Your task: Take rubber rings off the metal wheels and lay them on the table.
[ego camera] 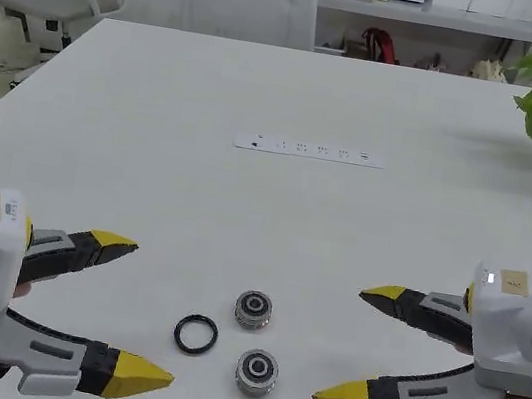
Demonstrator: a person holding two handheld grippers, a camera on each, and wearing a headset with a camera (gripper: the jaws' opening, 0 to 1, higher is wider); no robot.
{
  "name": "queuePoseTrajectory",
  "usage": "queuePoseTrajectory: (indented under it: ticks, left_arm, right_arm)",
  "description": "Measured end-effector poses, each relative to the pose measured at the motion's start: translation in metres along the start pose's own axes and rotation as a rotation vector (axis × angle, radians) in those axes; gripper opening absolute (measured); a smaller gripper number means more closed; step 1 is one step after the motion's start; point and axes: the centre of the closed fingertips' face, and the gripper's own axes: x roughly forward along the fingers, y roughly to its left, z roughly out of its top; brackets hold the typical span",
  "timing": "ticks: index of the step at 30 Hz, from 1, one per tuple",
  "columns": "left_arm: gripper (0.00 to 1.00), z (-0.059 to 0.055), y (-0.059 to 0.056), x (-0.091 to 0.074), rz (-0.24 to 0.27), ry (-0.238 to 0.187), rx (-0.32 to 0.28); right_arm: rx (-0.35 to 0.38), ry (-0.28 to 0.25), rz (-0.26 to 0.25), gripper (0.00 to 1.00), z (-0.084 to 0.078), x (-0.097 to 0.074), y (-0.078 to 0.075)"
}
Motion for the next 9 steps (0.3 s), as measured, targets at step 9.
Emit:
queuePoseTrajectory:
  ticks: [9]
  left_arm:
    - [0.92,-0.0088,0.0019,-0.0048,0.015,0.018,0.001]
  right_arm:
    - [0.006,0.008,-0.011,0.8,-0.006,-0.0039,-0.0004]
